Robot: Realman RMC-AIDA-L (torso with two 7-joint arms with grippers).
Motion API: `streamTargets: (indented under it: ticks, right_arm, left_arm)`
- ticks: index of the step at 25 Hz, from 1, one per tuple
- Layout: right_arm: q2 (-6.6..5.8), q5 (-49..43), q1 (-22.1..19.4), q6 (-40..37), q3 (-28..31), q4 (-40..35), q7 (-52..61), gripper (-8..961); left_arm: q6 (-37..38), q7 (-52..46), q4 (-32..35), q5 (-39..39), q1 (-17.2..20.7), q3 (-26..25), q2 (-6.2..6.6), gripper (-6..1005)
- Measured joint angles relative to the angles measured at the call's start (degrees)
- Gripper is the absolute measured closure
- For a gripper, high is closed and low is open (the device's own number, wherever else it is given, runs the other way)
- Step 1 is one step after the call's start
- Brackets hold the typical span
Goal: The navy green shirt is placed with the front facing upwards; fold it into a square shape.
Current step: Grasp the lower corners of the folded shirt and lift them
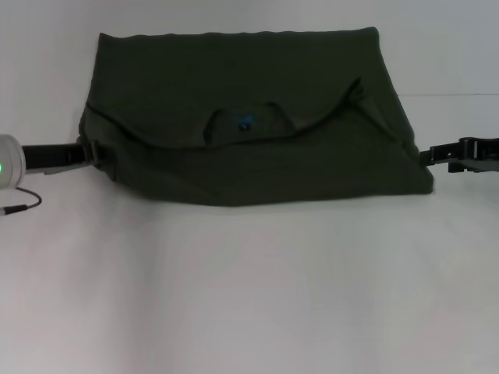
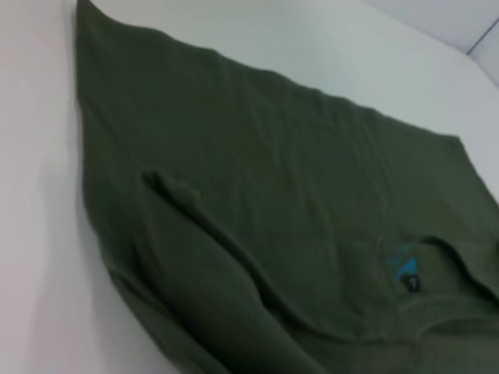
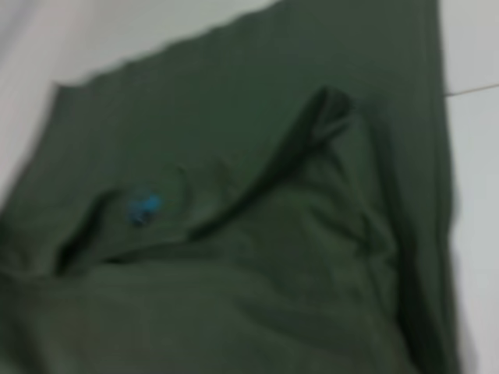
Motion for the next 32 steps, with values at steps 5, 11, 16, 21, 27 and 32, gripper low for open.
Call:
streamTargets:
  ticks: [5, 11, 16, 21, 27, 32]
  right_arm:
    - [2.17, -7.4, 3.6, 4.6, -0.1, 1.4, 1.4, 284]
    - [3.91, -8.3, 4.0, 9.2, -1.4, 1.9, 1.4, 292]
    - [4.05, -8.4, 4.0, 12.0, -2.7, 3.6, 1.4, 299]
    - [4.25, -8.5, 4.1, 14.3, -3.9, 4.6, 1.4, 305]
    - [5.22, -8.5, 4.4, 17.2, -5.3, 6.1, 1.2, 314]
    - [5.57, -8.4, 4.5, 17.5, -5.4, 6.2, 1.3, 320]
  left_arm:
    - [0.1, -1.4, 0.3, -0.2, -0.7, -0.3, 0.19, 936]
    - [-0.2, -1.4, 0.3, -0.2, -0.7, -0.4, 0.27, 936]
    - [-0.6, -1.4, 0.3, -0.3, -0.9, -0.5, 0.16, 936]
    - [-1.4, -1.4, 0.2, -0.3, -1.1, -0.5, -0.07, 936]
    - [-2.0, -1.4, -0.1, -0.3, -1.3, -0.5, -0.14, 937]
    - [-2.0, -1.5, -0.1, -0.3, -1.2, -0.6, -0.21, 937]
